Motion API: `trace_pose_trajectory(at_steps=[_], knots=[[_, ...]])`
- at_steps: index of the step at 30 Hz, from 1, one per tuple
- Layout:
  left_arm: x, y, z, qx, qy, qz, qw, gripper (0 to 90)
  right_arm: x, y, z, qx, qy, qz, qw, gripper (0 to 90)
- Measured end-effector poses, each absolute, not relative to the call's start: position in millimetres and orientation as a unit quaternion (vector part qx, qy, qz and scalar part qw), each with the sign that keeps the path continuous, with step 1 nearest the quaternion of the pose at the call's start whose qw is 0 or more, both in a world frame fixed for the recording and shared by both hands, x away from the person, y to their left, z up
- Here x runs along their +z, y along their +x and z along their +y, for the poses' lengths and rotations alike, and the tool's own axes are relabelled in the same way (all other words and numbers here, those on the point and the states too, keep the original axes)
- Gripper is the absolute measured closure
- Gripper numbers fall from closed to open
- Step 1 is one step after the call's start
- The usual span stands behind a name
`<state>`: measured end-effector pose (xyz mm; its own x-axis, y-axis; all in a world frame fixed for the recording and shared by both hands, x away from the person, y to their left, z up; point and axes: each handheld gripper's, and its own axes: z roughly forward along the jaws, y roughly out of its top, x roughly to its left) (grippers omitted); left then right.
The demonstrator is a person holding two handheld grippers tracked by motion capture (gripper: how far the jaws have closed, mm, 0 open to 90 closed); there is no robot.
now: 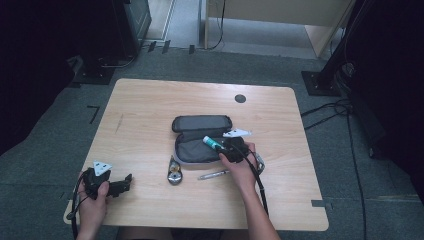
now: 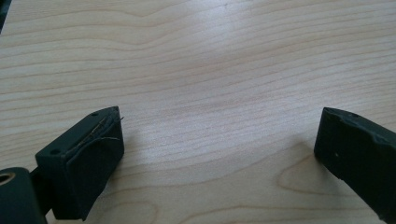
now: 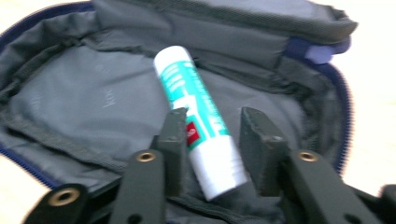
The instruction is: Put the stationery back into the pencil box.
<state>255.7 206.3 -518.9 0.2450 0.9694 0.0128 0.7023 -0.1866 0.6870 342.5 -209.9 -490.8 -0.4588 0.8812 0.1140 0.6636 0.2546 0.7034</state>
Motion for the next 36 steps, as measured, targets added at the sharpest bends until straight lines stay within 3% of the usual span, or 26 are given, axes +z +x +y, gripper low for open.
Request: trace_pose_trajectory(at_steps=[10,13,18,26,36], knots=[[-519,256,206,0.232,0.735,0.569,0.288,1.7,-492,343,-199,0.355,0.448,0.807,0.15,65.7],[-519,256,206,0.232,0.734,0.569,0.288,1.7,-491,343,-202,0.353,0.463,0.796,0.162,59.5],[-519,256,206,0.232,0.735,0.569,0.288,1.7,-487,339,-207,0.354,0.471,0.791,0.163,60.8],[-519,256,206,0.232,0.734,0.569,0.289,1.7,-486,333,-205,0.308,0.482,0.785,0.238,51.8],[-519,256,206,0.232,0.735,0.569,0.288,1.7,-490,339,-200,0.291,0.475,0.78,0.286,57.9]])
